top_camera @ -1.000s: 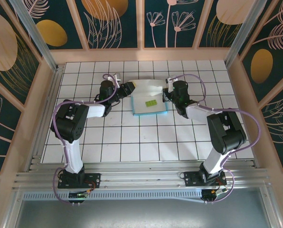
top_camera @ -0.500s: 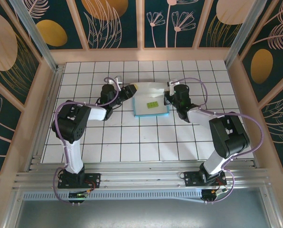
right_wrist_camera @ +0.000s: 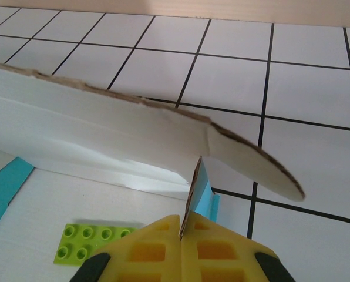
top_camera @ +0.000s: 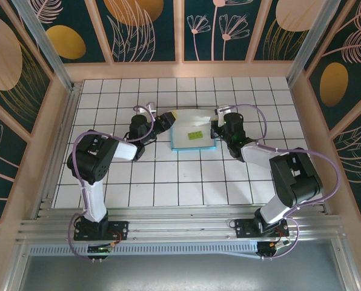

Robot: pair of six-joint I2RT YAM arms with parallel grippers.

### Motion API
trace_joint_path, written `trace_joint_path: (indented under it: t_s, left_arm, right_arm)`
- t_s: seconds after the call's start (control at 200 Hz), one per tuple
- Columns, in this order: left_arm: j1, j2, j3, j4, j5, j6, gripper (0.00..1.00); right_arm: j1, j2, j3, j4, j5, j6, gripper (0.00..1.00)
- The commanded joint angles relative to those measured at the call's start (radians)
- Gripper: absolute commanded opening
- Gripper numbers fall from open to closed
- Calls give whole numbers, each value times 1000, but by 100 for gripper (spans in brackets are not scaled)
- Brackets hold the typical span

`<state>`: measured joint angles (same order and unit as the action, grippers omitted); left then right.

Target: Fold the paper box

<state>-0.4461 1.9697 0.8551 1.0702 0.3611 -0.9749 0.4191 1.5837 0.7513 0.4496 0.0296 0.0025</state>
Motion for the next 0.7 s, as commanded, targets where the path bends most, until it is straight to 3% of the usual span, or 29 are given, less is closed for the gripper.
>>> trace_joint_path:
  t_s: [0.0, 0.41, 0.696]
  left_arm:
    - [-80, 26, -53, -103, 108, -127, 44]
    - [-93, 27, -176, -16, 73, -153, 44]
    - [-102, 66, -230, 112, 75, -203, 44]
  right_arm:
    - [56, -5, -43, -51, -117, -16, 4]
    - [56, -58, -95, -42, -118, -47, 4]
    - [61, -56, -177, 64, -142, 84, 7]
